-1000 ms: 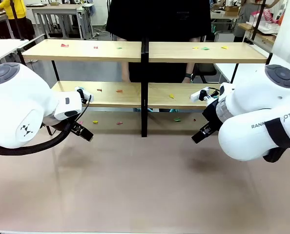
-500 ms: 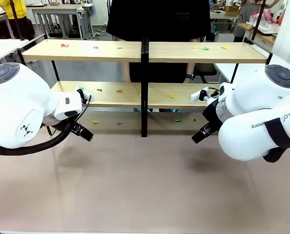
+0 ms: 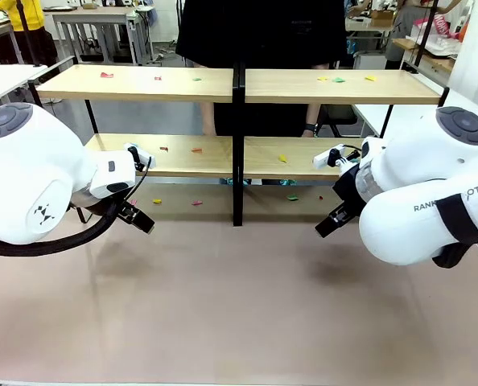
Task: Clean the shelves.
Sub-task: Pick up the Duster when the human hands it over.
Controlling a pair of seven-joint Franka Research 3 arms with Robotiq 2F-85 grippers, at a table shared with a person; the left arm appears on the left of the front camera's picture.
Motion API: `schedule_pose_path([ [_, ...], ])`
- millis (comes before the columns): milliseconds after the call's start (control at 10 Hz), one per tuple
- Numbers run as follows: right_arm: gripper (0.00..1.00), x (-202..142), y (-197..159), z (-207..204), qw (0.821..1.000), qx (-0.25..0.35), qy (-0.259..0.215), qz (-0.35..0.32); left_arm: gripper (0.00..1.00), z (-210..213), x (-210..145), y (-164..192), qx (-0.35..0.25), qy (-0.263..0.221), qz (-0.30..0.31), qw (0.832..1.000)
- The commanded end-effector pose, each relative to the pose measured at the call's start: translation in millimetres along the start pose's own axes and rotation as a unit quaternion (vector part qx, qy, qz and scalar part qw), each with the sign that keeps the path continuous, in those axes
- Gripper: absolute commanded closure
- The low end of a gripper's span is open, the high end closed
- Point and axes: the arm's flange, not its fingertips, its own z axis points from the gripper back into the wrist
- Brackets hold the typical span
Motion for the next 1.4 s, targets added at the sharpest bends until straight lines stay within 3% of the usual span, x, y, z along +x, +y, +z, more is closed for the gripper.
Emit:
schedule_pose_path([
  [0, 0.0, -2.8, -8.7, 28.0, 1.0, 0.028, 0.005, -0.004, 0.0, 56.6, 2.1, -1.1, -0.054, -0.03, -0.046, 0.997],
  [300, 0.0, -26.9, -58.1, 152.3, 0.999, -0.023, -0.042, -0.01, 0.0, 198.8, -19.6, 12.0, -0.044, -0.109, -0.088, 0.989],
  [600, 0.0, -56.4, -89.0, 247.9, 0.993, -0.061, -0.096, 0.012, 0.0, 295.0, -51.6, 31.0, -0.057, -0.21, -0.162, 0.963],
  [800, 0.0, -77.0, -108.1, 296.2, 0.988, -0.031, -0.147, 0.031, 0.0, 326.2, -66.1, 48.2, -0.082, -0.265, -0.16, 0.947],
  [1100, 0.0, -88.2, -122.6, 344.1, 0.978, -0.022, -0.205, 0.033, 0.0, 352.2, -71.6, 32.5, -0.06, -0.367, -0.171, 0.912],
  [1300, 0.0, -87.0, -124.3, 358.3, 0.974, -0.016, -0.223, 0.048, 0.0, 365.6, -86.7, 25.5, -0.036, -0.38, -0.169, 0.909],
])
